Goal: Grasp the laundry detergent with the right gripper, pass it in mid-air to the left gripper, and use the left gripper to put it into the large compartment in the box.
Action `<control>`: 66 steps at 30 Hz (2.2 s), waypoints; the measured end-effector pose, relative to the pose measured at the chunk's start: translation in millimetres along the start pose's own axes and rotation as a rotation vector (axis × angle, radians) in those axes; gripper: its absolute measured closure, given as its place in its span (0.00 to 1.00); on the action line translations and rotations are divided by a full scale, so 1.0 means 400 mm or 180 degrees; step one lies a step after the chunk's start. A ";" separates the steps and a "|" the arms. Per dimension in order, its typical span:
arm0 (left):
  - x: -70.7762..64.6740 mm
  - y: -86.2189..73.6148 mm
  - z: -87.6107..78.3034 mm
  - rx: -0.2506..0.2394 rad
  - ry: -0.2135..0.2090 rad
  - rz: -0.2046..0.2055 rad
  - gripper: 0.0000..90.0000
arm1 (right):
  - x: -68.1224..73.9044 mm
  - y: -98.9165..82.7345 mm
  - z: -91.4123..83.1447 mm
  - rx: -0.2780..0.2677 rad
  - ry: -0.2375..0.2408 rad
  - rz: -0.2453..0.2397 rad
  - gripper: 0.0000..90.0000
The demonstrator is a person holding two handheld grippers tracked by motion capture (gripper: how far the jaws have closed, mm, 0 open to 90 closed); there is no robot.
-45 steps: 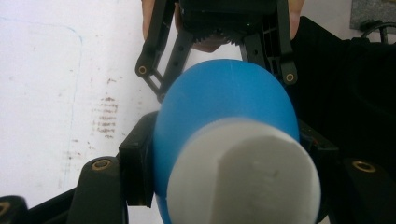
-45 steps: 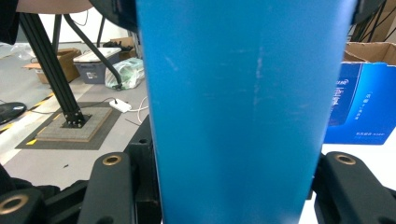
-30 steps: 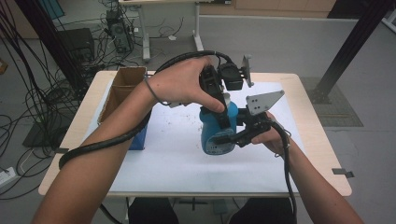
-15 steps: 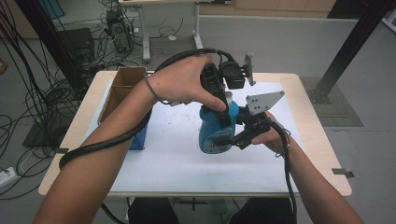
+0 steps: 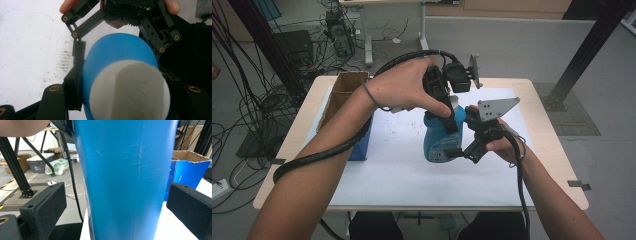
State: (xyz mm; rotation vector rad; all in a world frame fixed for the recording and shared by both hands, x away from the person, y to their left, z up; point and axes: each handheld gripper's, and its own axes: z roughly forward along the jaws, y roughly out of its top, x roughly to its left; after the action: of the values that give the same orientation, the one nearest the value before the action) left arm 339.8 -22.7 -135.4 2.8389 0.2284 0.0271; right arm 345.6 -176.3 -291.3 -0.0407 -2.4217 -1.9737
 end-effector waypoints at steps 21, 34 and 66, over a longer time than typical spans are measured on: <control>0.027 -0.039 0.007 0.0166 0.0113 -0.0354 0.42 | -0.010 -0.031 -0.067 0.0484 -0.0331 0.0097 0.03; 0.052 -0.064 -0.001 0.0235 0.0312 -0.0783 0.42 | -0.032 -0.075 -0.127 0.1145 -0.0776 0.0372 0.04; 0.139 -0.149 -0.134 0.0218 0.0652 -0.1898 0.42 | -0.092 -0.141 -0.169 0.3243 -0.1365 0.1047 0.04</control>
State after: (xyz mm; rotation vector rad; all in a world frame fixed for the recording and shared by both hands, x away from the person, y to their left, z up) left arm 383.5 57.7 -101.4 2.7116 1.1214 0.1856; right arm 380.5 -254.3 -334.0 -0.8262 -3.0860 -0.4928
